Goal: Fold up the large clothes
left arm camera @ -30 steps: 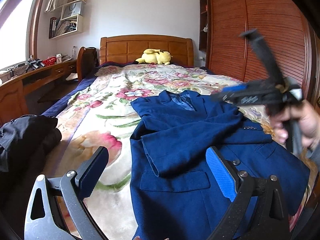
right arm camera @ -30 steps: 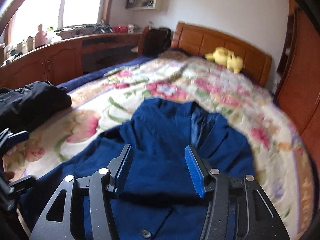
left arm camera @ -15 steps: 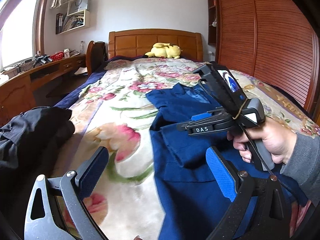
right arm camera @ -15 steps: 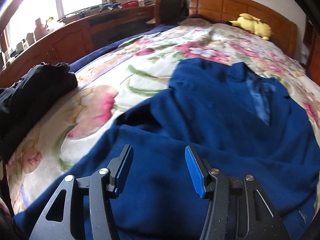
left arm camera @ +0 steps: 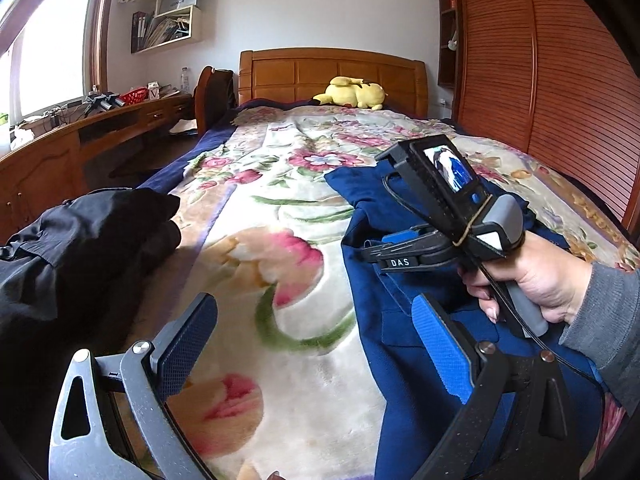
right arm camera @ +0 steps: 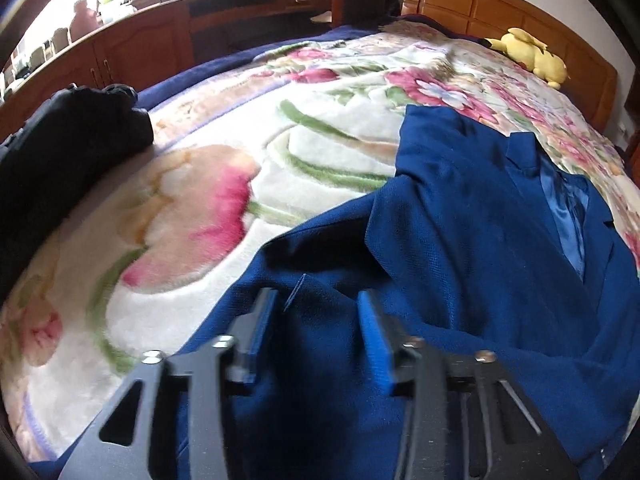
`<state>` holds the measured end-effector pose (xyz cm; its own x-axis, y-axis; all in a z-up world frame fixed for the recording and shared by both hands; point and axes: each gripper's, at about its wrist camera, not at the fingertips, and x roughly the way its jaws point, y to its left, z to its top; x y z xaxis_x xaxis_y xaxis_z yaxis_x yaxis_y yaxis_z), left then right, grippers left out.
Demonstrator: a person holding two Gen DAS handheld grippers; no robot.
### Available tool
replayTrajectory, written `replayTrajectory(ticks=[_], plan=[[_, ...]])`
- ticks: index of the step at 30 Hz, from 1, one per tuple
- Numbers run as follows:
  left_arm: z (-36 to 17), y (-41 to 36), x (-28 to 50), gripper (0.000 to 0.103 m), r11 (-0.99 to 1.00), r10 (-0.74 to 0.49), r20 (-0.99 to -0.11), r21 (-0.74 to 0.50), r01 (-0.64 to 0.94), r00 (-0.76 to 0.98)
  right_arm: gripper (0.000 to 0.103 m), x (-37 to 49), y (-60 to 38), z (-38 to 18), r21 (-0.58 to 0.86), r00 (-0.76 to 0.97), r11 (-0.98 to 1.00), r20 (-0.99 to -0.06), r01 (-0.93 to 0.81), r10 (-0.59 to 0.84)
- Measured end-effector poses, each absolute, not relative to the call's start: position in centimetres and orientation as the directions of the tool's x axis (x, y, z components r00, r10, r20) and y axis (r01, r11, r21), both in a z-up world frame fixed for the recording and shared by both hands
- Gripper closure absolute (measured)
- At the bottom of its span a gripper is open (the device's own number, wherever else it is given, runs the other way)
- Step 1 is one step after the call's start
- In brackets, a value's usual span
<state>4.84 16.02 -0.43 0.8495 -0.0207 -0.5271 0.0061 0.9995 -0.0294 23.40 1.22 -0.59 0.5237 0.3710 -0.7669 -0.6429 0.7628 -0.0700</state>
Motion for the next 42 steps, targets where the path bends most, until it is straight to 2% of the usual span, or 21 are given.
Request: replayTrajectory(ticks=[1,2,4,7,13,18,32,42], plan=[[-0.4,16.1,4.8,0.005,1.000,-0.022,-0.526,-0.031,0.007,0.850,0.082,23.1,1.3,-0.6,-0.076,0.527,0.759,-0.764,-0.647,0.372],[-0.3,16.1,4.8,0.005,0.999,-0.023,-0.525,-0.031,0.008,0.851,0.086,22.8,1.3,-0.5,-0.087,0.532,0.753,-0.760,-0.652,0.373],[-0.2,16.1,4.7,0.005,0.999,-0.026,-0.522,-0.034,0.010,0.853,0.094,21.8,1.0,0.3,-0.096,0.559,0.756,-0.734,-0.648,0.385],[-0.1,15.9,4.7,0.005,0.999,-0.031,-0.518,-0.034,0.015,0.855,0.097,19.9,-0.5,1.8,-0.073,0.590,0.764,-0.683,-0.641,0.430],[0.1,15.0,4.4,0.005,1.000,-0.031,-0.508,-0.017,0.027,0.861,0.098,14.6,-5.0,4.2,-0.036,0.636,0.771,-0.591,-0.636,0.497],[0.3,14.4,4.1,0.005,0.999,-0.037,-0.502,-0.012,0.036,0.864,0.098,9.7,-8.7,3.8,-0.042,0.666,0.783,-0.556,-0.621,0.498],[0.7,13.3,3.7,0.005,0.998,-0.061,-0.486,-0.029,0.054,0.872,0.098,1.5,-13.0,-0.1,0.010,0.641,0.816,-0.612,-0.578,0.462],[1.2,10.6,3.9,0.005,0.992,-0.126,-0.472,-0.046,0.118,0.873,0.098,0.5,-15.4,-0.2,0.037,0.626,0.832,-0.641,-0.553,0.444]])
